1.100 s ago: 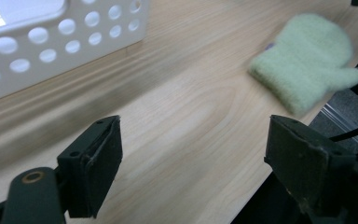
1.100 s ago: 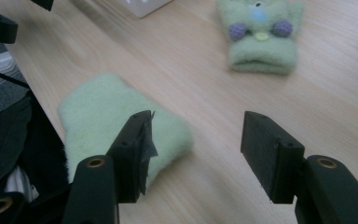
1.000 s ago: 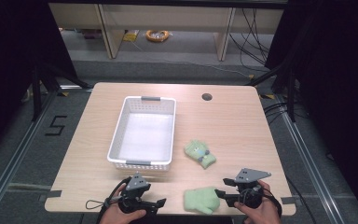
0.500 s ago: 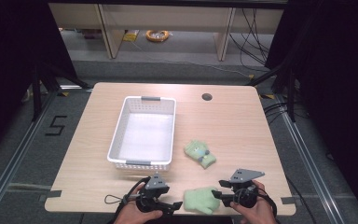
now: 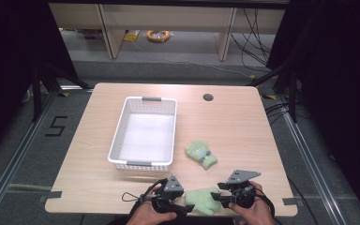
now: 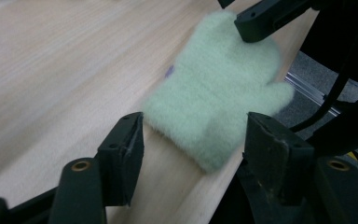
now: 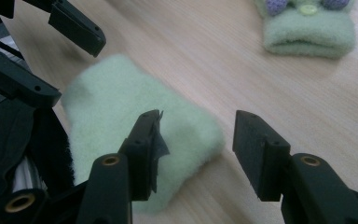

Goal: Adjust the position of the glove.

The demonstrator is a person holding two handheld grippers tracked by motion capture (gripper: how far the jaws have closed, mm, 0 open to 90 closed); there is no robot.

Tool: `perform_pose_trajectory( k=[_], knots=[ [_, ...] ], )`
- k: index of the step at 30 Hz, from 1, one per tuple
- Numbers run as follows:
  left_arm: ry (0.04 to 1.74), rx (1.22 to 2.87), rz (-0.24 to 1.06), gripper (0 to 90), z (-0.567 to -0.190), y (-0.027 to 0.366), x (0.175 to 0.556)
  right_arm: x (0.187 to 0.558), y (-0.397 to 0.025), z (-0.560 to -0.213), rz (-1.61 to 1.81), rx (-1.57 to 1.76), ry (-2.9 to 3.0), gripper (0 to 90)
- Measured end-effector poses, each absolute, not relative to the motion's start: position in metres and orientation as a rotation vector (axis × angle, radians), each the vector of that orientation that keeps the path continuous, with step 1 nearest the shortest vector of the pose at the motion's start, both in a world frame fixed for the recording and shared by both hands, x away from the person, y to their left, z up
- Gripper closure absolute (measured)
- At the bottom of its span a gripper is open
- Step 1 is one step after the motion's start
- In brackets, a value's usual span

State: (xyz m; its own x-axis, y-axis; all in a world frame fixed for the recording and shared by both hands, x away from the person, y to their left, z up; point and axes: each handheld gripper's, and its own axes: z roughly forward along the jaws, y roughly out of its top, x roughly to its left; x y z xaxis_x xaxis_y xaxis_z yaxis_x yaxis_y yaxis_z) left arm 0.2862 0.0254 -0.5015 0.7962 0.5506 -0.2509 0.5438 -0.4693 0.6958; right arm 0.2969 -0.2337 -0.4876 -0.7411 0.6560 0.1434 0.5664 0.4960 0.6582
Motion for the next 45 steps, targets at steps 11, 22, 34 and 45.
perform_pose_trajectory(
  k=[11, 22, 34, 45],
  knots=[
    [0.742, 2.231, 0.064, 52.5, -0.506, 0.015, 0.287, 0.299, -0.232, -0.494, 1.060, 1.083, 2.625, 57.6],
    [0.750, 2.164, 0.009, 79.7, -0.508, 0.017, 0.287, 0.295, -0.233, -0.496, 1.052, 1.009, 2.641, 83.6],
    [0.752, 2.116, 0.022, 80.1, -0.490, 0.027, 0.295, 0.301, -0.230, -0.477, 1.142, 0.972, 2.584, 84.2],
    [0.842, 2.119, 0.040, 79.4, -0.498, 0.037, 0.318, 0.334, -0.215, -0.478, 1.124, 0.972, 2.603, 84.0]
  ],
)
